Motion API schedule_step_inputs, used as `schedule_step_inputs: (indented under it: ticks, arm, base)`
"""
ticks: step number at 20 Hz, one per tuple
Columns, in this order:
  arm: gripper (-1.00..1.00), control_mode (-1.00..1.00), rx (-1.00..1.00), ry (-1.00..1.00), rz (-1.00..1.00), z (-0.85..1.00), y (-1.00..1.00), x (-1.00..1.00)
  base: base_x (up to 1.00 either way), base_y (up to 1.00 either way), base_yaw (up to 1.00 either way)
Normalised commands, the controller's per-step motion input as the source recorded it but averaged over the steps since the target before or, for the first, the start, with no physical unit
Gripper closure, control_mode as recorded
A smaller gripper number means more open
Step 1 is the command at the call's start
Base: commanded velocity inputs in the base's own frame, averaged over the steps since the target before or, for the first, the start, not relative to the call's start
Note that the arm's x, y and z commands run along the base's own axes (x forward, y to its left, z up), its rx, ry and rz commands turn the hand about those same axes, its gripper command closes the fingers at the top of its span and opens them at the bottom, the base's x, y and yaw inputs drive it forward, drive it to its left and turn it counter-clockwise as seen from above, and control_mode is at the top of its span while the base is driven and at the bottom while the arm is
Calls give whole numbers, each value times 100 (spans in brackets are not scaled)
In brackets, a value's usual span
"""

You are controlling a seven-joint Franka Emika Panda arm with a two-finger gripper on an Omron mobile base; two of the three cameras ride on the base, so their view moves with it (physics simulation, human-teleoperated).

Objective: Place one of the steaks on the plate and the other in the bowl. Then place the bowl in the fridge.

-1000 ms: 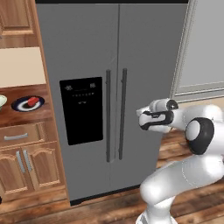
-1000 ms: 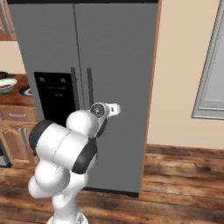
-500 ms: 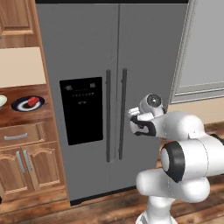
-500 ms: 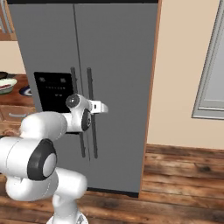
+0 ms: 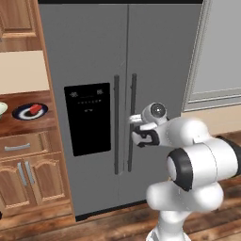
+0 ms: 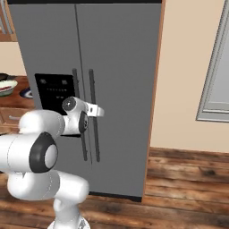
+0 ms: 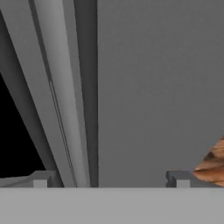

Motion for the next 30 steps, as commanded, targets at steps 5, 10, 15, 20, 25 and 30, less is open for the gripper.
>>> schedule_step_inputs:
  ticks: [5, 10, 15, 20, 25, 30]
  arm:
    - [-100, -100, 8, 2, 17, 6, 0, 15]
    - [-100, -100, 4, 0, 1, 2, 1, 24]
    - [-100, -100, -1, -4, 0, -1, 15, 20]
    - [-100, -100, -7, 0, -1, 0, 36, 22]
    - [-100, -100, -20, 7, -1, 0, 12, 57]
    - [-100, -100, -5, 3, 0, 0, 12, 56]
  base:
    - [0, 0, 0]
    - [0, 0, 0]
    - [0, 0, 0]
    - [0, 0, 0]
    - [0, 0, 0]
    - [0, 0, 0]
